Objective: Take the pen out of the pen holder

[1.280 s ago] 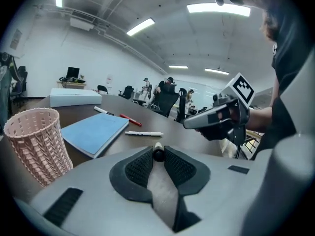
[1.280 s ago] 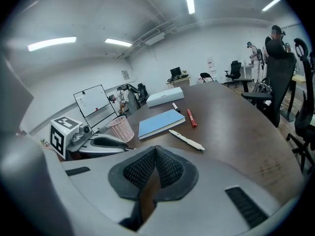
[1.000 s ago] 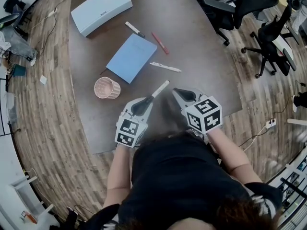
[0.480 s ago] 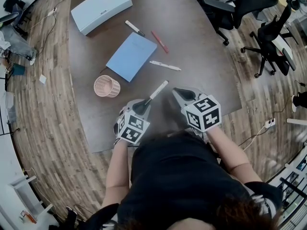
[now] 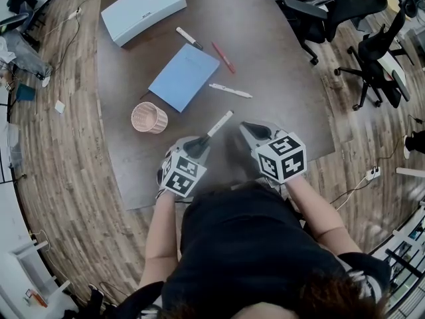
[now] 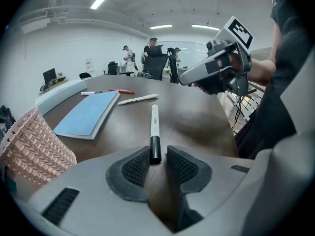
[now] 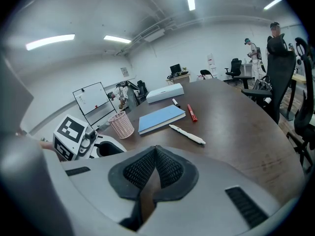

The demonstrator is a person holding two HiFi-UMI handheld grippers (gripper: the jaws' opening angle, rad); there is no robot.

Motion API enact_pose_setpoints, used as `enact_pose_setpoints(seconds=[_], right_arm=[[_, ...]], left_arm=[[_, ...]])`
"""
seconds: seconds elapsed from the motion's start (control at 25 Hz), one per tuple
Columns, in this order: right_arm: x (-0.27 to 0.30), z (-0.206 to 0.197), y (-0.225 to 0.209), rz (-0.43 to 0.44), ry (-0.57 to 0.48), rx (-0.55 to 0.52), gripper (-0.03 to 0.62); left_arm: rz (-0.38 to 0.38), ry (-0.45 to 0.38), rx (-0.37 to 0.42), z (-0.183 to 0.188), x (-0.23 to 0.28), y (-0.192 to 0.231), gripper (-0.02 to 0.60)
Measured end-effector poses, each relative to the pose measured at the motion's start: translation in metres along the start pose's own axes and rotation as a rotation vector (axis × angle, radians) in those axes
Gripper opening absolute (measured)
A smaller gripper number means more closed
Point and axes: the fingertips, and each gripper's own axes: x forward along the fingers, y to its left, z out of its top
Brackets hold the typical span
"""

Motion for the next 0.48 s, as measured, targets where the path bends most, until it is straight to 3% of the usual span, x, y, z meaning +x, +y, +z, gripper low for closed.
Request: enact_pose_setpoints(seconds=[0.24, 0.48], right_arm=[[0.002, 0.002, -0.001, 0.0, 0.0, 0.0, 0.018], [0.0, 0.002, -0.003, -0.002, -0.003, -0.001, 0.018]], left_arm=[[0.024, -0.026, -0.039, 0.003, -0.007, 0.007, 0.129], [0.085, -0.179, -0.158, 0.032, -0.04, 0.022, 0.09]])
